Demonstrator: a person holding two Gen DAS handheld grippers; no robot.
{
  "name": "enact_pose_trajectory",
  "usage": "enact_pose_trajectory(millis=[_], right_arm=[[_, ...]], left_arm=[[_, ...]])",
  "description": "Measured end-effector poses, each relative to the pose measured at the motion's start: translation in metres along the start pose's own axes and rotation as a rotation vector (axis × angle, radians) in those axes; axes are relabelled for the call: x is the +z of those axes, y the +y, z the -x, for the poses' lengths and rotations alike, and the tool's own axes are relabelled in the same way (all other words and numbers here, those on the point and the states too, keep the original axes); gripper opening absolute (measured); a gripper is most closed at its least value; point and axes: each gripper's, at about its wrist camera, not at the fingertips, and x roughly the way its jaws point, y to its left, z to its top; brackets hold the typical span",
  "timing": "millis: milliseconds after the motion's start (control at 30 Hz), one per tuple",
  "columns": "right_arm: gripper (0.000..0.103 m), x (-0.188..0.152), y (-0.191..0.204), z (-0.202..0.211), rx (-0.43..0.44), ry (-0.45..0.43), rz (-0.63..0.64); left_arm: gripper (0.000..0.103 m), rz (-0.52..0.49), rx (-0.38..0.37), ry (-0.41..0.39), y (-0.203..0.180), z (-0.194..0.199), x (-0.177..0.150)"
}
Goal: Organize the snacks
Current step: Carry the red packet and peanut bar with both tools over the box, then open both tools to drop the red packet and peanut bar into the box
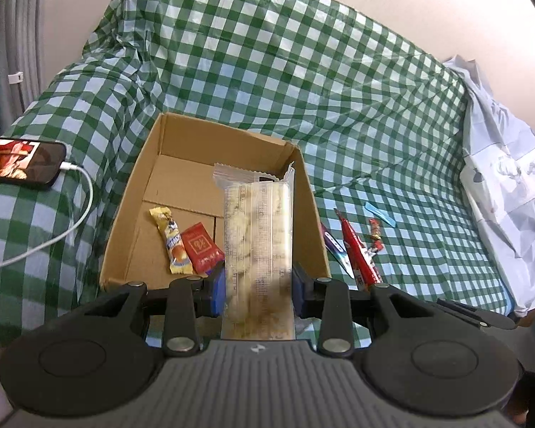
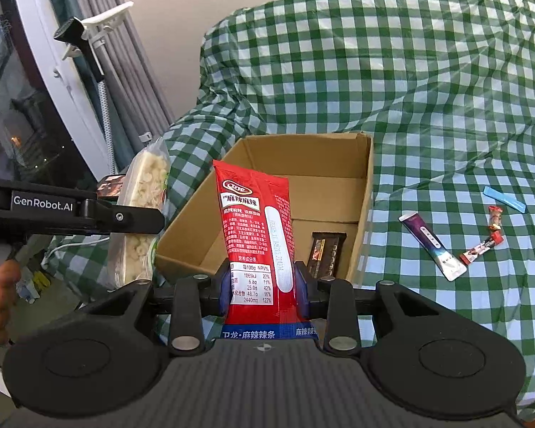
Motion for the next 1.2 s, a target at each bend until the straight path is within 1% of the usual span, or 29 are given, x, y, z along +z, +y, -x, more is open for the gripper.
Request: enact_pose_trajectory(millis=[233, 400, 567, 833, 967, 1067, 1100, 1133, 1167, 1200], right_arm=[[0.036, 0.016, -0.008, -0.039, 0.01, 0.024, -0.018], [0.036, 0.026, -0.011, -0.068, 0.015, 0.048, -0.033], [0.036, 0.034, -0.016, -0.094, 0.0, 0.063, -0.046], [0.036, 0.039, -0.024, -0.131, -0.019, 0.12, -0.064], [0.036, 0.04, -0.026, -0.145, -0.024, 0.14, -0.065], [0.038, 0.043, -0.027, -0.157, -0.026, 0.152, -0.062], [0.039, 0.045, -0.026, -0.162, -0.023, 0.161, -0.064], [0.042, 0.046, -0.027, -0.166, -0.021, 0.173, -0.068], [0.052, 0.048, -0.027, -0.168, -0.031, 0.177, -0.076], [0.059, 0.049, -0.026, -0.167, -0.033, 0.178, -0.077]], left_arm=[[0.04, 0.009, 0.035, 0.017, 0.008, -0.043, 0.028], [0.04, 0.024, 0.055, 0.039, 0.017, -0.072, 0.042], [0.04, 0.022, 0.082, 0.065, 0.029, -0.101, 0.049], [0.04, 0.03, 0.112, 0.1, 0.045, -0.138, 0.054], [0.04, 0.011, 0.144, 0.122, 0.052, -0.158, 0.055], [0.04, -0.029, 0.164, 0.139, 0.053, -0.17, 0.058], [0.047, -0.036, 0.17, 0.137, 0.054, -0.171, 0.06], [0.072, -0.035, 0.175, 0.136, 0.055, -0.17, 0.061], [0.088, -0.024, 0.186, 0.132, 0.055, -0.167, 0.062], [0.102, -0.007, 0.196, 0.118, 0.056, -0.162, 0.062]])
